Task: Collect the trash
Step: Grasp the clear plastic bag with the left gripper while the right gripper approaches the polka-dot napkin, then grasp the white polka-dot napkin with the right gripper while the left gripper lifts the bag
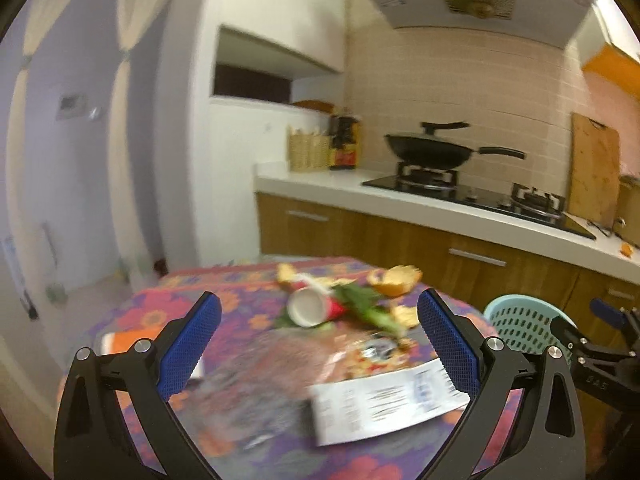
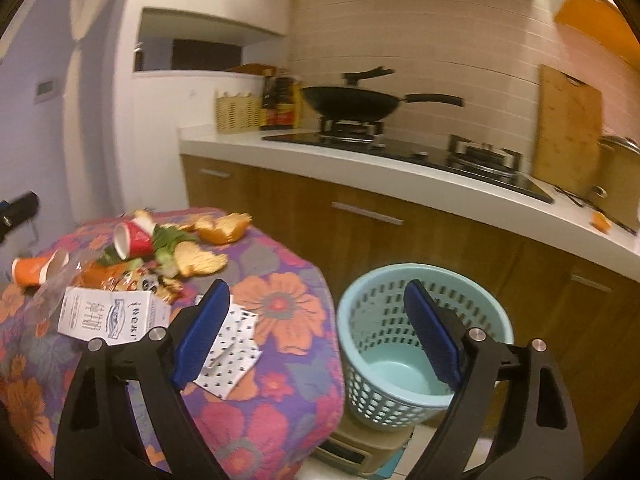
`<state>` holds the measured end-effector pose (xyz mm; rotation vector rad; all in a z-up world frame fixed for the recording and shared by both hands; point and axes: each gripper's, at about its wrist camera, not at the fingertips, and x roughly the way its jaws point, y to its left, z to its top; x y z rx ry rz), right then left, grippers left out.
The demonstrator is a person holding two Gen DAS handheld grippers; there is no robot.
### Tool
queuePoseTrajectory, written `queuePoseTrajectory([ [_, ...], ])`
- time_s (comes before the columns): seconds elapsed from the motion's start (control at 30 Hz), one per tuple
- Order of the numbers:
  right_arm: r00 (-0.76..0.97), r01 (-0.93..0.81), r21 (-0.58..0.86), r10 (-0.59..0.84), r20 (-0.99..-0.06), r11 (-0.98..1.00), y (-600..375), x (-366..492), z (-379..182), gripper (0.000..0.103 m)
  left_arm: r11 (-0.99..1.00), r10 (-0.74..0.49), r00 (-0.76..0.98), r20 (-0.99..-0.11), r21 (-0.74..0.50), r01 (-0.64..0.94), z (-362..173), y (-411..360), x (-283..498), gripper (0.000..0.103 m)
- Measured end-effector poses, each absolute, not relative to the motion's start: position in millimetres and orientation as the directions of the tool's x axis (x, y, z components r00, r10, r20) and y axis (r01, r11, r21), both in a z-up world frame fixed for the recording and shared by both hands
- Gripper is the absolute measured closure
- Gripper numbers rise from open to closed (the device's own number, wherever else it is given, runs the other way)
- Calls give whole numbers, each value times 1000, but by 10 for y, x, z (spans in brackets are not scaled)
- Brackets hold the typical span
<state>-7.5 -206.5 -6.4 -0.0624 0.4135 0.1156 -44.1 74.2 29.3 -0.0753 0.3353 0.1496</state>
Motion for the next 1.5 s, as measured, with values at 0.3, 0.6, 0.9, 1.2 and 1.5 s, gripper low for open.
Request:
queuePoseTrajectory([
  [0.3, 828, -299, -11, 254, -500, 954, -1732, 276, -350, 26, 986, 47, 859, -509, -117, -122, -96, 1379, -525, 8],
  [0.6, 746, -321, 88, 309, -590, 943, -1766, 539, -619, 26, 998, 48, 769, -637, 56, -15, -401, 1278, -470, 15],
  [0.9, 705, -348, 99, 329, -628, 932, -1668, 651, -720, 26, 948, 238, 676, -697, 317, -6, -624, 1003, -165, 32],
  [1.2, 693, -358, 87, 327, -643, 930, -1667, 708, -767, 26, 924, 321, 679, -660, 375, -73, -668, 988, -108, 69],
  [1.5, 674, -372, 68, 320, -665, 926, -1661, 778, -788, 26, 979, 194, 743, -641, 175, -105, -438, 1121, -241, 99],
])
